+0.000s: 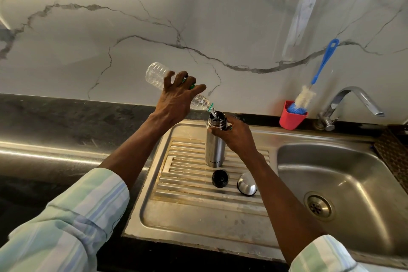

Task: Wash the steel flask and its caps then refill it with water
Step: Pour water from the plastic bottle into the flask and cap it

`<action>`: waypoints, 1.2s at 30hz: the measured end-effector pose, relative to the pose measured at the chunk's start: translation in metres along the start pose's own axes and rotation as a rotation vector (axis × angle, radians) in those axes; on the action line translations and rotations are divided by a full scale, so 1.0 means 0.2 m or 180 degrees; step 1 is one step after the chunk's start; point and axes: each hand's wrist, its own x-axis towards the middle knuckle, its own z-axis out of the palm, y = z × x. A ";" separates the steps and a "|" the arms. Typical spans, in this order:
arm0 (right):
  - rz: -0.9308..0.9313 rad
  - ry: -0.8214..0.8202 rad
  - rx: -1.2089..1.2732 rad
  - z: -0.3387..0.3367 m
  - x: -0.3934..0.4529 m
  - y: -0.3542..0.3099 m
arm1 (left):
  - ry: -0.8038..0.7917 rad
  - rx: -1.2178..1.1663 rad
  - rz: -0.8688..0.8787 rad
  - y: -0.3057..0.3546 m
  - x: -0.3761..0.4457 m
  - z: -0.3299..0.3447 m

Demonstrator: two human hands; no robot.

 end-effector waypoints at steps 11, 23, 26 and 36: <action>0.0051 -0.0009 0.0039 0.00 0.00 0.01 | 0.0419 0.0147 0.0328 0.02 0.06 0.03; 0.0143 -0.0050 0.0033 0.00 -0.01 -0.01 | 0.0369 0.0438 0.0941 0.07 0.13 -0.06; 0.0117 -0.0068 0.0034 0.00 -0.01 -0.02 | 0.0315 0.0510 0.1091 0.09 0.15 -0.06; 0.0116 -0.0080 -0.0065 0.00 -0.01 -0.03 | 0.0165 0.0936 0.1462 0.16 0.17 -0.08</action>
